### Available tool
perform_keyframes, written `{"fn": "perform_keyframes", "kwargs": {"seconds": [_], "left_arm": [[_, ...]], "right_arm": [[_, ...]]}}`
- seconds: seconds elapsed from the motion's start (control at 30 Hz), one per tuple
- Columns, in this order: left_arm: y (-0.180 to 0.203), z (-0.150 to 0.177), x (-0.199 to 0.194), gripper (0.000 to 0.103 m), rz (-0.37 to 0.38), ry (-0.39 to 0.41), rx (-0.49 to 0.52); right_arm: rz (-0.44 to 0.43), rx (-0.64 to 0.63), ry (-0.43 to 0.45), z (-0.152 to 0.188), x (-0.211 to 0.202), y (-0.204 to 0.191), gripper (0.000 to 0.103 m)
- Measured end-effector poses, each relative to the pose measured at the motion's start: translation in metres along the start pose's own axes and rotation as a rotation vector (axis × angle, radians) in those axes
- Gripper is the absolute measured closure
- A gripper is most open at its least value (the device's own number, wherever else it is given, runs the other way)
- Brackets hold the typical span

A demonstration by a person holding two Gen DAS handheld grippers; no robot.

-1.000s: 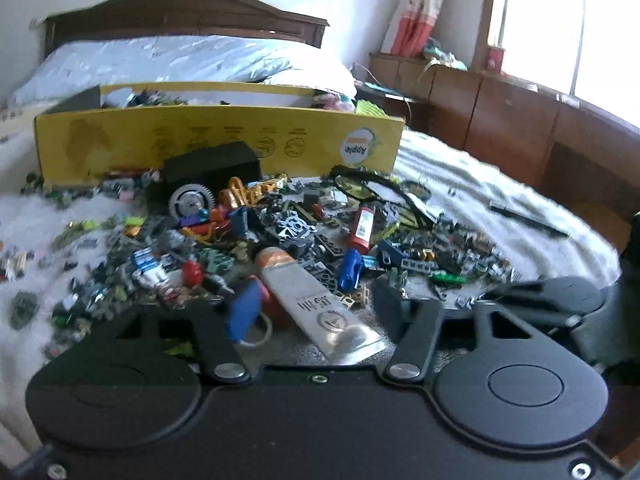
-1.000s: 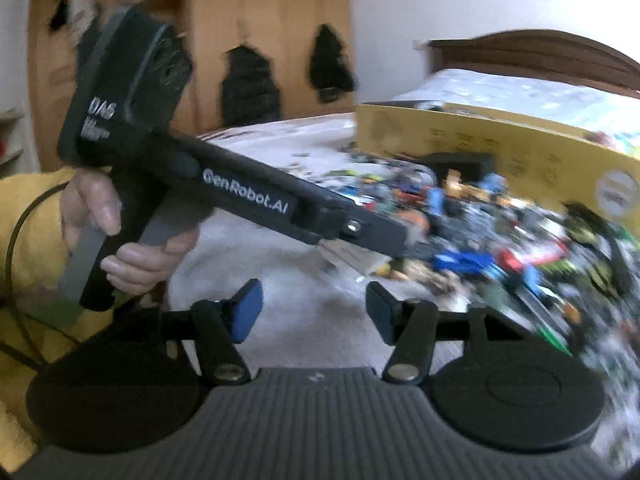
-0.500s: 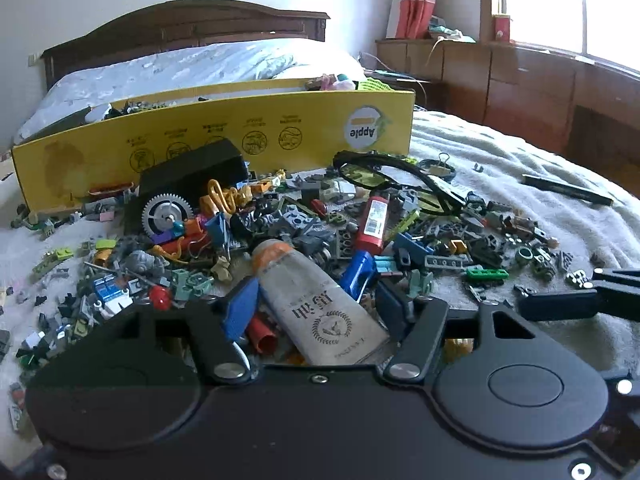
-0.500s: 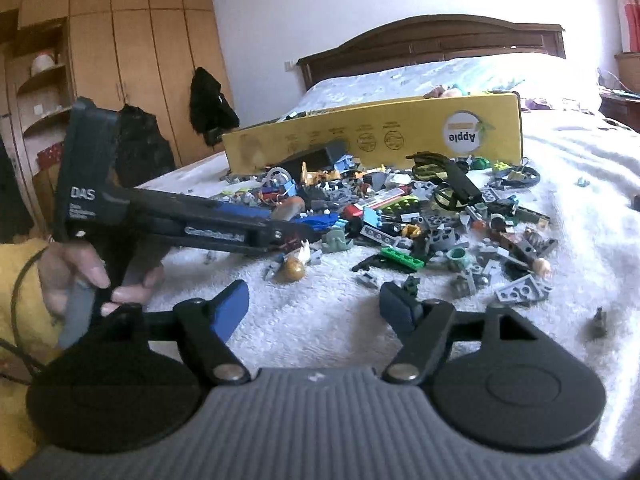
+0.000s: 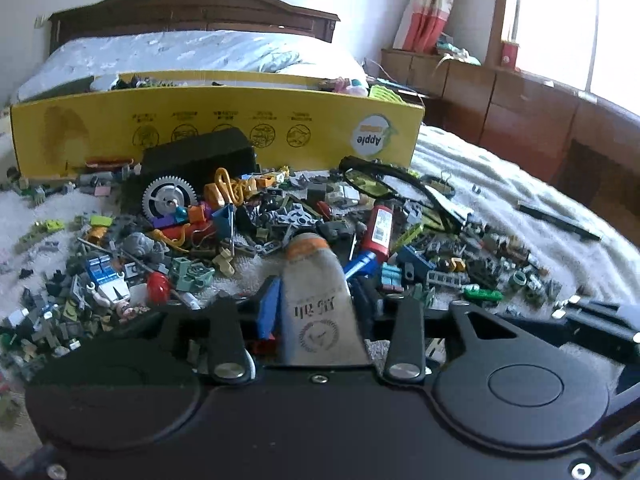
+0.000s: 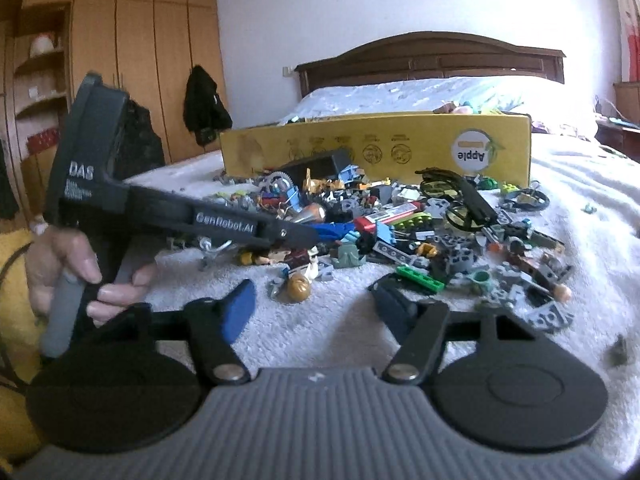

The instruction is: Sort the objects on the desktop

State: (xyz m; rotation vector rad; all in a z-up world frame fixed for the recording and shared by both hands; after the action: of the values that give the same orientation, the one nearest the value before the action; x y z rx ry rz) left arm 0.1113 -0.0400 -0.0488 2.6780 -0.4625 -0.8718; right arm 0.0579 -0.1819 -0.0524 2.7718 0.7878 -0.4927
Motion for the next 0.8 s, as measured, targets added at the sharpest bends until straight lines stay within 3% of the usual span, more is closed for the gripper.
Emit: {"fn": "perform_keyframes", "kwargs": {"seconds": [0.2, 0.53, 0.67, 0.8], "left_arm": [[-0.005, -0.003, -0.012, 0.071, -0.002, 0.014, -0.025], [-0.007, 0.004, -0.007, 0.070, 0.000, 0.007, -0.010], [-0.006, 0.002, -0.013, 0.071, 0.004, 0.016, -0.011], [-0.006, -0.003, -0.024, 0.071, 0.006, 0.042, -0.016]], "right_arm": [[-0.010, -0.018, -0.006, -0.008, 0.014, -0.005, 0.063], [0.017, -0.053, -0.031, -0.007, 0.027, -0.007, 0.068], [0.019, -0.088, -0.029, -0.008, 0.029, -0.014, 0.082], [0.019, -0.064, -0.016, -0.011, 0.026, -0.011, 0.082]]}}
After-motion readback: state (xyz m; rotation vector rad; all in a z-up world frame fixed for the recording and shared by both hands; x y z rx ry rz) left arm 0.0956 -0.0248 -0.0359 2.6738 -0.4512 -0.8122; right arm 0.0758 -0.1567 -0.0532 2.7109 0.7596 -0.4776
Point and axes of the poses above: each gripper's, at about its wrist camera, not at the fingertips, and x roughly the way its jaws point, y to its right, z to its underside, the point moved 7 cm from there along x, roughly the way its jaws point, and after that the axes turned 14 degrees about -x, right-handed, at the moved point
